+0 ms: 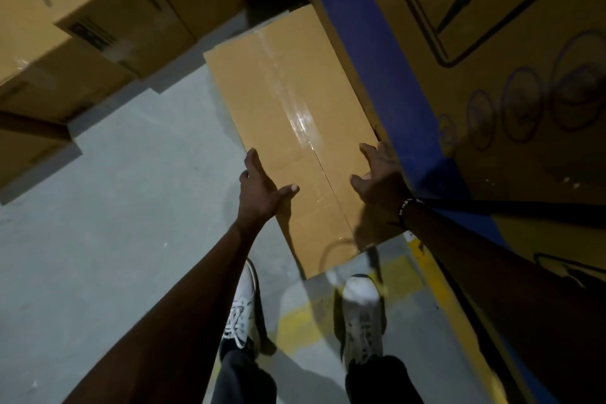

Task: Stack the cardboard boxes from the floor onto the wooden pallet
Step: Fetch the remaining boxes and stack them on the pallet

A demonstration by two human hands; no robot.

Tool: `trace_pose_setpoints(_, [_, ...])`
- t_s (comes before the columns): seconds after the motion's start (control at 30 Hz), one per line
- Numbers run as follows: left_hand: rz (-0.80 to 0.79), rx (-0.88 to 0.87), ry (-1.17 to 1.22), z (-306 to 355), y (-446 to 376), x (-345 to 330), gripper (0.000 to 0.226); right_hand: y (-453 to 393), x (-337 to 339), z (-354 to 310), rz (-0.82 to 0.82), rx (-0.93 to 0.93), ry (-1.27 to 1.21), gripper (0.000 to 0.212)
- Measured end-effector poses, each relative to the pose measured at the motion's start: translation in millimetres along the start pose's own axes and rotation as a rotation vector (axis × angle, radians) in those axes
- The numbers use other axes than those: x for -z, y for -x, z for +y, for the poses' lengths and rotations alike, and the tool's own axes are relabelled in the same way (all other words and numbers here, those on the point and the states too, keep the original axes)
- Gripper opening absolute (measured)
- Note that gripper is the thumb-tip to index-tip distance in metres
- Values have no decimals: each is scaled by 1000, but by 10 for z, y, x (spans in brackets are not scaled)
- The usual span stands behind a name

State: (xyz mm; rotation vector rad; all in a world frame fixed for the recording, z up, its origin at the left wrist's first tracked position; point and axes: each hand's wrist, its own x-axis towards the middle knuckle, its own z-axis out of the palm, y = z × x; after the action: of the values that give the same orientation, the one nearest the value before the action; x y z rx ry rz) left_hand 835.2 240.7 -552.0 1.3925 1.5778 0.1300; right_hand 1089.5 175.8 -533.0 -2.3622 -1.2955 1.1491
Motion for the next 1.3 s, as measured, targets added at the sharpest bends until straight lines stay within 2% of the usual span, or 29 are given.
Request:
trace_pose_setpoints(0.43, [62, -49, -33, -77, 24, -24, 131, 53, -211, -51, 147, 72, 91, 72])
trace_pose_setpoints(0.63, [22, -75, -47, -172, 78, 160, 126, 38, -150, -193, 185, 161, -24, 69])
trace_pose_setpoints(0.77, [21, -72, -23, -198, 101, 179, 127, -9, -152, -270, 155, 40, -75, 95])
trace_pose_setpoints(0.83, [12, -52, -3, -190, 105, 184, 130, -23, -159, -293, 150, -6, -91, 101])
trace_pose_setpoints(0.93, [2, -7, 59, -218, 129, 190, 125, -41, -151, -313, 118, -76, -49, 96])
trace_pose_setpoints(1.07, [28, 81, 183, -344, 196, 283, 129, -39, -156, -340, 74, -59, -55, 89])
trace_pose_setpoints(1.13, [35, 108, 212, -440, 262, 361, 123, 0, -168, -399, 48, -53, -72, 90])
trace_pose_setpoints(1.23, [63, 117, 262, -588, 405, 510, 114, 42, -222, -491, 42, 39, -91, 99])
trace_pose_setpoints(1.3, [86, 125, 333, -679, 522, 628, 112, 59, -270, -576, 21, 93, -78, 97])
